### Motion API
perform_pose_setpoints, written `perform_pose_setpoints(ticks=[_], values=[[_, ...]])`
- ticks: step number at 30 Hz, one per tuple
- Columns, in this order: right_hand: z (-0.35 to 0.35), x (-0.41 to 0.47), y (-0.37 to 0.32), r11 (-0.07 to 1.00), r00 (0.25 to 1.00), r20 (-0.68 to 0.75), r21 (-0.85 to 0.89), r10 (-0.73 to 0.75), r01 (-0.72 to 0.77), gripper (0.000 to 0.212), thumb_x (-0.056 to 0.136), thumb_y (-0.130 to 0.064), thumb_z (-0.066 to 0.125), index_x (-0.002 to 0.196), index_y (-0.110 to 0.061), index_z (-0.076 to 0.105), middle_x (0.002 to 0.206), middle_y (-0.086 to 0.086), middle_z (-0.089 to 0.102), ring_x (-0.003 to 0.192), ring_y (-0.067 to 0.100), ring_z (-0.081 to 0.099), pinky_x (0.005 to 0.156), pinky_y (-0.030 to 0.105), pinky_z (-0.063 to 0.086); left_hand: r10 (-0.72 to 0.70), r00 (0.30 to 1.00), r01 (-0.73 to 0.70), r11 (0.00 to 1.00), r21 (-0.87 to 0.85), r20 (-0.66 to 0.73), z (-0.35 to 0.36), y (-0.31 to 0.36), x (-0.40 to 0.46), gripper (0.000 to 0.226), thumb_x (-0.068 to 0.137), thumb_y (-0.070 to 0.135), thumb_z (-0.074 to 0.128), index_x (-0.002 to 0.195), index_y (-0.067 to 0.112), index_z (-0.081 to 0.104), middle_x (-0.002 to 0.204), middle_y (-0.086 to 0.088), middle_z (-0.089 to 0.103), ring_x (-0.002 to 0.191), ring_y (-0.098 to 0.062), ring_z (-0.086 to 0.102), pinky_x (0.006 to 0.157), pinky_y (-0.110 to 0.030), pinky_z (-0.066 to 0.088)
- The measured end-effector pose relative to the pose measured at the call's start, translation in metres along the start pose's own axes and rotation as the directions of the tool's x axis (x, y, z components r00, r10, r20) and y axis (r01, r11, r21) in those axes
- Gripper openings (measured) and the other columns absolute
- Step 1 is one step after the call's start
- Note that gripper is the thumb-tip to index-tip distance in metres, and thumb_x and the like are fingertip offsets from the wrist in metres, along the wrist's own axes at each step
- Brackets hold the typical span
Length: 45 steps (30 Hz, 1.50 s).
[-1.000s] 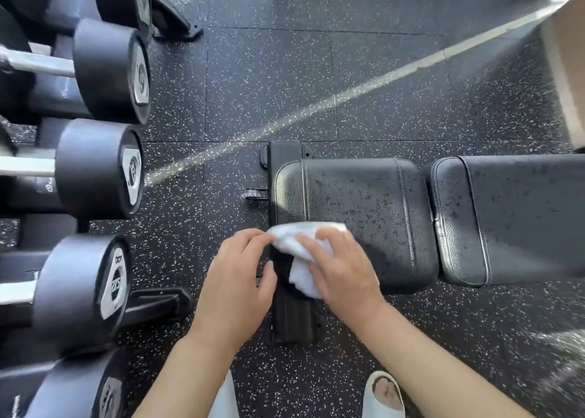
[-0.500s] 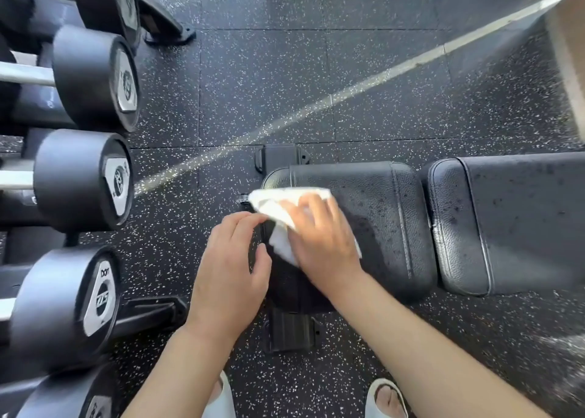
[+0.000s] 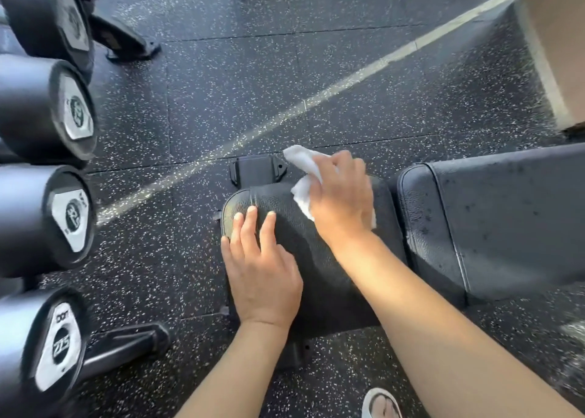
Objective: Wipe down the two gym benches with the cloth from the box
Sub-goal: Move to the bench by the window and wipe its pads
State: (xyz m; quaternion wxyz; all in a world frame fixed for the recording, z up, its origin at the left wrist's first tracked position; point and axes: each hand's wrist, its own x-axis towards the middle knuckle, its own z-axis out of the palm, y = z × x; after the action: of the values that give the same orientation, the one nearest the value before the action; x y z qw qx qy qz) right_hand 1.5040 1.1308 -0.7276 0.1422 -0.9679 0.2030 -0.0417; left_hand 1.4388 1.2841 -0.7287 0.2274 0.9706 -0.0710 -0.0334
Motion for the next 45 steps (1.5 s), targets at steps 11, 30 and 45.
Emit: perform_pose_setpoints(ticks=[11,30,45], values=[[-0.010,0.001,0.047,0.958,0.958,0.016,0.031,-0.285,0.285,0.036,0.094,-0.022,0.051,0.125,-0.014,0.068,0.111,0.013,0.062,0.093,0.034,0.054,0.073,0.040,0.043,0.057,0.995,-0.048,0.993,0.112,-0.085,0.017,-0.008,0.001,0.052,0.091,0.014,0.051,0.142,0.003,0.058,0.155,-0.024,0.048,0.148,-0.047,0.040,0.120,-0.064,0.032],[-0.023,-0.131,0.058,0.969,0.973,-0.010,0.087,-0.231,0.231,0.038,0.094,-0.004,0.060,0.126,-0.023,0.068,0.104,0.001,0.060,0.083,0.024,0.055,0.071,0.036,0.053,0.080,0.988,-0.060,0.987,0.151,-0.128,0.021,-0.006,-0.001,0.050,0.094,0.015,0.045,0.141,0.001,0.056,0.153,-0.026,0.047,0.147,-0.048,0.039,0.119,-0.065,0.031],[0.009,0.009,-0.006,0.985,0.988,-0.011,0.076,-0.152,0.152,0.028,0.096,-0.019,0.054,0.122,-0.021,0.065,0.116,0.004,0.058,0.104,0.029,0.052,0.079,0.032,0.031,0.083,0.987,-0.056,0.980,0.193,-0.135,0.024,-0.008,0.000,0.052,0.095,0.019,0.040,0.143,0.005,0.054,0.155,-0.023,0.046,0.148,-0.044,0.037,0.120,-0.063,0.032]])
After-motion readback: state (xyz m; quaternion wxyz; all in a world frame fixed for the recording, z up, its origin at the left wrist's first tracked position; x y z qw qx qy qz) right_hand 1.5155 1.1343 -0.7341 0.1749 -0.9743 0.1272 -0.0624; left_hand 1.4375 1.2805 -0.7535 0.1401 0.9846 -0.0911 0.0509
